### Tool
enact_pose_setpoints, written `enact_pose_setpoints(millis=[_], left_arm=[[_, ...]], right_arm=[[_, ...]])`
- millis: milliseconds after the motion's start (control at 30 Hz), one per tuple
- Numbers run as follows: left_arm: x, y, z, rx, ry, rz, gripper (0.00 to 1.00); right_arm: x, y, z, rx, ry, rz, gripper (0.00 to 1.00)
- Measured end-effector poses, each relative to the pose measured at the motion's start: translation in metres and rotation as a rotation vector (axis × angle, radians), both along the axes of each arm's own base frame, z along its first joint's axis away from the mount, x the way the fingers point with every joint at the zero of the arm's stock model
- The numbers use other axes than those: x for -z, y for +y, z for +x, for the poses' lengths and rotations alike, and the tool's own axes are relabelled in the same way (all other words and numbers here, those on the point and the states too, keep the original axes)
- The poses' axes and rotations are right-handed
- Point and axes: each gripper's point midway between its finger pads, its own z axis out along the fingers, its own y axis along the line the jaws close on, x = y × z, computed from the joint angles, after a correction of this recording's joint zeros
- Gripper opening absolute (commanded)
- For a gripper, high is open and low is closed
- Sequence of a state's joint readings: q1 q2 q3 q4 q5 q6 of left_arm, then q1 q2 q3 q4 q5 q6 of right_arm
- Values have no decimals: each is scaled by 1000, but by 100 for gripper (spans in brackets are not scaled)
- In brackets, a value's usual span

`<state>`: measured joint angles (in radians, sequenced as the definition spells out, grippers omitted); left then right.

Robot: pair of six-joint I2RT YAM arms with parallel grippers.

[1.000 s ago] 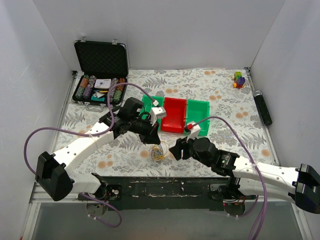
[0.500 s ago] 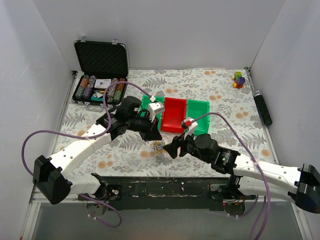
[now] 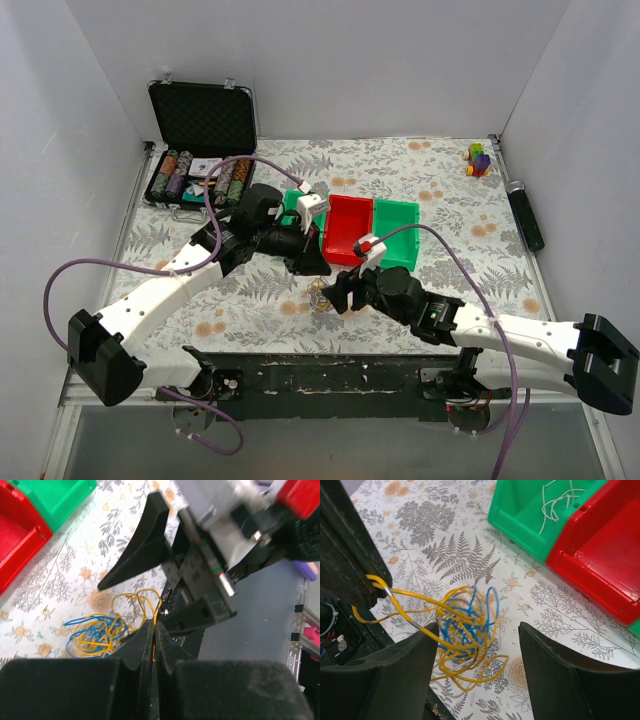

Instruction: Untangle the cables

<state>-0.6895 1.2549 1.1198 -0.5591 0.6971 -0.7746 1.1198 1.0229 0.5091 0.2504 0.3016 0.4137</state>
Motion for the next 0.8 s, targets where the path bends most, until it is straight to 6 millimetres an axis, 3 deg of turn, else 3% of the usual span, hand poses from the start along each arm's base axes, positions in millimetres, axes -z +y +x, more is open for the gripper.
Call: enact_pose_setpoints(millis=[233,500,667,800], left_arm=[[-24,-14,-4,46,46,-75,0],[-56,-21,-12,104,82,-155,0],[-96,-23,-11,125,9,-208,0],[-140,-22,-7,122,-106,-258,0]], right_arm=[[-3,16,-4,-49,-28,24,69],[-4,20,0,-35,-41,35,62],[10,15,-3,-24,-9,33,61],[40,-3,-13,-10,47,-3,61]])
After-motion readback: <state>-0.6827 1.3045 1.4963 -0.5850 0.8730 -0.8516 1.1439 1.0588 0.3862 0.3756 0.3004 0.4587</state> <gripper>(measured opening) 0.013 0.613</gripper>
